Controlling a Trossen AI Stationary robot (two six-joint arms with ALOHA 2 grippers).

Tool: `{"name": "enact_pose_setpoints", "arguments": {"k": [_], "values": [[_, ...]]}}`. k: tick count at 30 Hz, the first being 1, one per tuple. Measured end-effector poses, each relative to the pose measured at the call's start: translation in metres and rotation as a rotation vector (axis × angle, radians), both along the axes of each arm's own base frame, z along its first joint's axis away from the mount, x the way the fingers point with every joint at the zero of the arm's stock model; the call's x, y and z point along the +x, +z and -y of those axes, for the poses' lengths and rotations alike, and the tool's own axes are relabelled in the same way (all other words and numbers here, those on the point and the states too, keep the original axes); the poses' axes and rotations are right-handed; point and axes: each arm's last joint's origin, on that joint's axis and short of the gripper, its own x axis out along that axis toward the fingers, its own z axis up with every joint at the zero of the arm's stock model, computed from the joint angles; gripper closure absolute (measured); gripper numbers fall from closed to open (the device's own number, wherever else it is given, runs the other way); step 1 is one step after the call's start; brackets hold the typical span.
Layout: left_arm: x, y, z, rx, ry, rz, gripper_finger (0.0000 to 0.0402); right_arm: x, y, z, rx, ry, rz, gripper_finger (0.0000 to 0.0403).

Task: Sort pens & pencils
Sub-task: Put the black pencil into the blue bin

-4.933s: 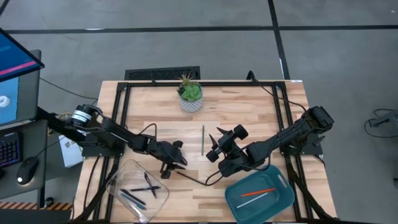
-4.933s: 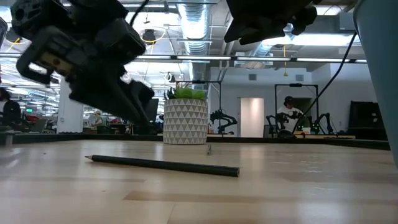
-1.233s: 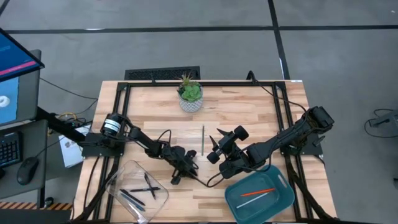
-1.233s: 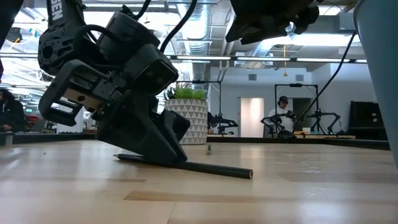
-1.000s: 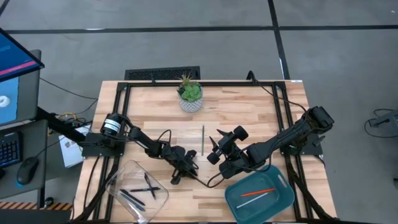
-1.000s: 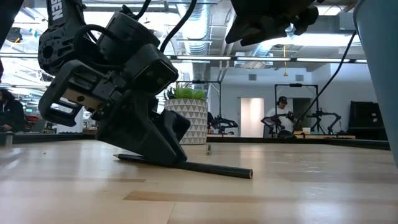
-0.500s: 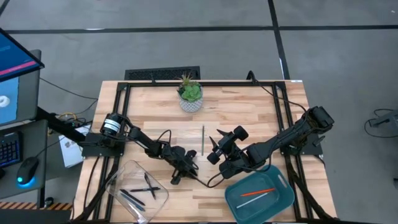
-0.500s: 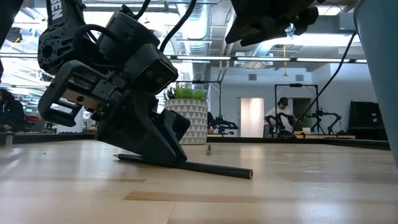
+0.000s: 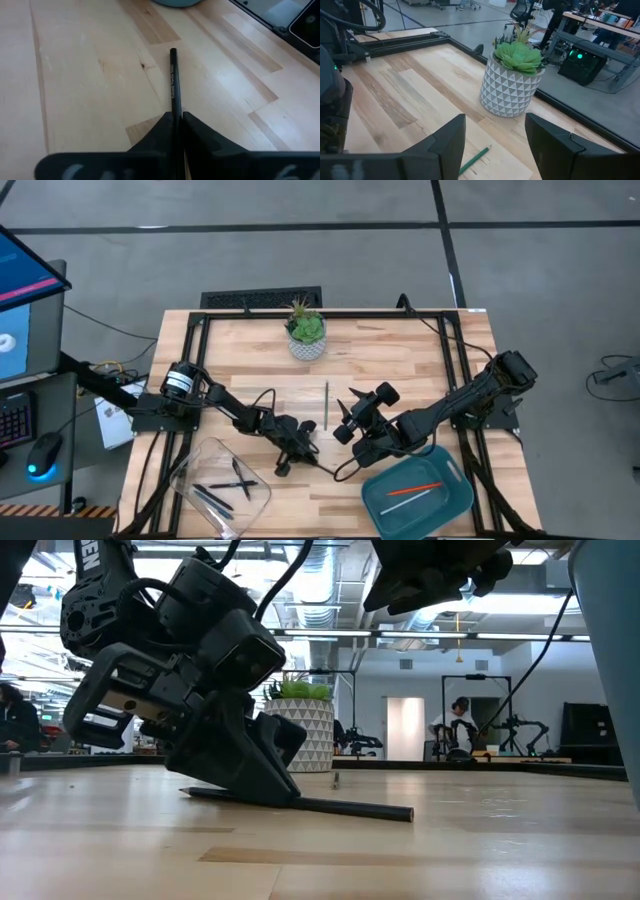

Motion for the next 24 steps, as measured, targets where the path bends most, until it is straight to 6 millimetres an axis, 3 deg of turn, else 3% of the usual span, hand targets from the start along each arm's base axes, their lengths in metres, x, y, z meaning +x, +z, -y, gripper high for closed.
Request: {"name": "enact_pose_setpoints", "arguments": {"k": [24], "values": [[-0.0003, 0.0, 0.0, 0.029, -0.031, 0.021, 0.0388, 0.0, 0.0, 0.0, -0.001, 0.0, -0.001, 0.0175]]}}
